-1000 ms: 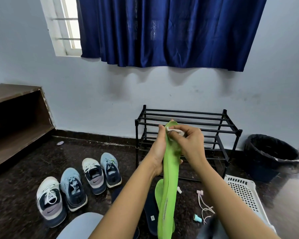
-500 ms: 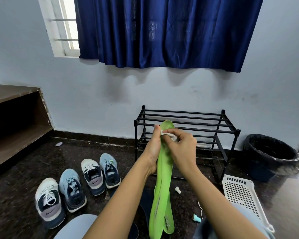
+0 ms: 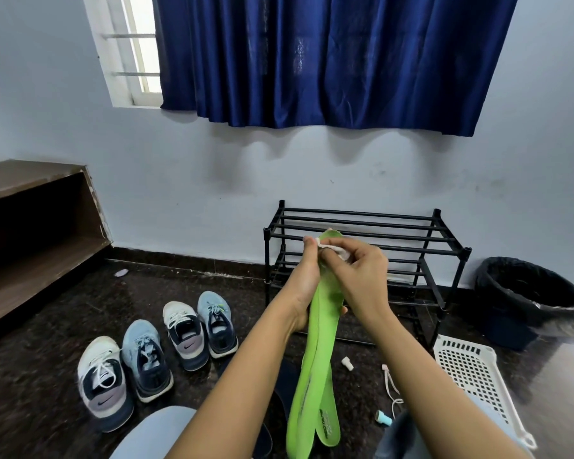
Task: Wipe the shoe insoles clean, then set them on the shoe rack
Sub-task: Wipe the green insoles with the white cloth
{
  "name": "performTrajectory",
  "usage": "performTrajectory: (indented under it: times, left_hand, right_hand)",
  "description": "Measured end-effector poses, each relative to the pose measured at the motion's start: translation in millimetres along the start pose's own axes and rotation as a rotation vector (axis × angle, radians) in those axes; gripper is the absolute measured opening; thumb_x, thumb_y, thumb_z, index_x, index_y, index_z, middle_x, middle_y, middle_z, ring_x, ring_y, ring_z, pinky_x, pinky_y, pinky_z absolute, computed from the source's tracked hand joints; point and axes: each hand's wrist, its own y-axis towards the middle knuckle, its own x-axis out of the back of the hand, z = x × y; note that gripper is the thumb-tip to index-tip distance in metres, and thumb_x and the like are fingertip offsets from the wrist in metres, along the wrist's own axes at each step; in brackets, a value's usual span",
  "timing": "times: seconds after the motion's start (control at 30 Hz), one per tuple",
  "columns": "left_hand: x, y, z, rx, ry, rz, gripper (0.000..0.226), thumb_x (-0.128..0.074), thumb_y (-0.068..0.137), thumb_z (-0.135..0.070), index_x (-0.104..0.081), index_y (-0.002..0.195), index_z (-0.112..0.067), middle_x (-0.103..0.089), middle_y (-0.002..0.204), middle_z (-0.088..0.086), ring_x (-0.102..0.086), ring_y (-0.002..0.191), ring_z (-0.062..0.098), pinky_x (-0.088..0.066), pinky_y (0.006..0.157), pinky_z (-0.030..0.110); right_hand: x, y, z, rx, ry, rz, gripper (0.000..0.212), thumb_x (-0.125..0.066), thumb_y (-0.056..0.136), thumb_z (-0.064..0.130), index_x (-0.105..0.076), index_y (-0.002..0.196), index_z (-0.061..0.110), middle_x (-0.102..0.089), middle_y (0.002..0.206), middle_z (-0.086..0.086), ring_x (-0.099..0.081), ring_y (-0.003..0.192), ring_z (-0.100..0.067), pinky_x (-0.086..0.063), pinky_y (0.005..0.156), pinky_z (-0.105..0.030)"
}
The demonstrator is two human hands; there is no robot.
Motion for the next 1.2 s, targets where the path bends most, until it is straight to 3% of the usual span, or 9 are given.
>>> performTrajectory:
  times: [0.17, 0.37, 0.5, 0.6, 0.73, 0.87, 1.03, 1.13, 1.2]
  left_hand:
    - [-2.7, -1.0, 6.4, -0.045, 0.164, 0.021, 0.071, -0.017, 0.096, -0.067, -0.066, 0.106, -0.017, -0.07, 0.07, 0.007, -0.066, 0.06, 0.02, -0.054, 0.066, 0.038]
    - [-2.5, 1.2, 6.5, -0.006, 0.068, 0.06, 0.074, -0.019, 0.094, -0.07, -0.066, 0.106, -0.014, -0.07, 0.075, 0.012, -0.066, 0.065, 0.027, -0.054, 0.066, 0.041]
    - [-2.2, 3.8, 6.9, -0.015, 0.0, 0.079, 0.075, -0.017, 0.094, -0.07, -0.068, 0.103, -0.016, -0.071, 0.082, 0.014, -0.066, 0.069, 0.029, -0.053, 0.07, 0.044]
    - [-1.6, 7.2, 8.3, -0.011, -0.03, 0.085, 0.075, -0.018, 0.093, -0.071, -0.067, 0.11, -0.016, -0.071, 0.088, 0.014, -0.067, 0.072, 0.029, -0.052, 0.073, 0.044]
    - [-0.9, 9.9, 8.8, -0.048, -0.028, 0.066, 0.068, -0.019, 0.095, -0.069, -0.058, 0.13, -0.025, -0.07, 0.096, 0.014, -0.068, 0.076, 0.028, -0.054, 0.073, 0.045]
    - [0.1, 10.6, 10.5, -0.065, -0.005, 0.031, 0.071, -0.02, 0.094, -0.069, -0.066, 0.111, -0.018, -0.069, 0.094, 0.016, -0.067, 0.079, 0.028, -0.054, 0.076, 0.047]
    - [0.9, 15.1, 6.1, -0.06, -0.126, -0.01, 0.082, -0.018, 0.091, -0.074, -0.067, 0.095, -0.008, -0.068, 0.077, 0.016, -0.062, 0.064, 0.027, -0.05, 0.064, 0.035]
    - [-6.1, 13.9, 11.0, -0.035, -0.115, 0.032, 0.081, -0.014, 0.095, -0.069, -0.069, 0.09, -0.009, -0.071, 0.073, 0.015, -0.067, 0.062, 0.025, -0.054, 0.061, 0.033]
    - [-14.3, 12.3, 18.0, 0.007, -0.106, 0.063, 0.08, -0.018, 0.094, -0.07, -0.07, 0.095, -0.01, -0.071, 0.081, 0.017, -0.068, 0.071, 0.029, -0.055, 0.072, 0.042]
  right_hand:
    - [7.5, 12.6, -2.1, -0.033, -0.007, -0.14, 0.008, -0.072, 0.077, 0.019, -0.075, 0.081, 0.025, -0.071, 0.073, 0.01, -0.065, 0.071, -0.009, -0.053, 0.071, -0.032]
    - [9.1, 16.5, -3.9, -0.028, -0.064, -0.143, 0.009, -0.072, 0.078, 0.02, -0.073, 0.079, 0.03, -0.07, 0.071, 0.011, -0.063, 0.07, -0.008, -0.049, 0.069, -0.026]
    - [11.7, 20.7, -7.6, -0.059, -0.093, -0.145, 0.005, -0.072, 0.078, 0.021, -0.075, 0.082, 0.023, -0.071, 0.073, 0.007, -0.064, 0.071, -0.011, -0.052, 0.072, -0.031]
    - [16.0, 19.7, -8.1, -0.07, -0.126, -0.143, 0.006, -0.072, 0.078, 0.019, -0.075, 0.082, 0.023, -0.07, 0.072, 0.007, -0.063, 0.069, -0.009, -0.05, 0.067, -0.024]
    - [21.1, 18.3, -9.4, -0.115, -0.202, -0.095, 0.009, -0.07, 0.077, 0.017, -0.075, 0.083, 0.022, -0.061, 0.059, 0.009, -0.05, 0.052, -0.003, -0.037, 0.051, -0.013]
    - [25.6, 15.8, -7.2, -0.186, -0.21, -0.028, 0.004, -0.071, 0.078, 0.014, -0.075, 0.08, 0.014, -0.061, 0.057, 0.001, -0.049, 0.042, -0.002, -0.033, 0.039, -0.008]
    - [26.2, 2.6, -8.7, -0.222, -0.265, 0.085, 0.004, -0.072, 0.077, 0.014, -0.074, 0.077, 0.01, -0.064, 0.06, -0.006, -0.05, 0.045, -0.006, -0.033, 0.036, -0.009]
    - [24.9, 7.2, -8.9, -0.205, -0.237, -0.036, 0.006, -0.071, 0.078, 0.016, -0.075, 0.081, 0.013, -0.063, 0.06, 0.0, -0.054, 0.052, -0.005, -0.037, 0.043, -0.01]
    - [28.3, 16.1, -8.2, -0.211, -0.233, -0.122, 0.01, -0.069, 0.078, 0.016, -0.075, 0.085, 0.014, -0.063, 0.062, 0.001, -0.056, 0.058, -0.009, -0.04, 0.053, -0.016]
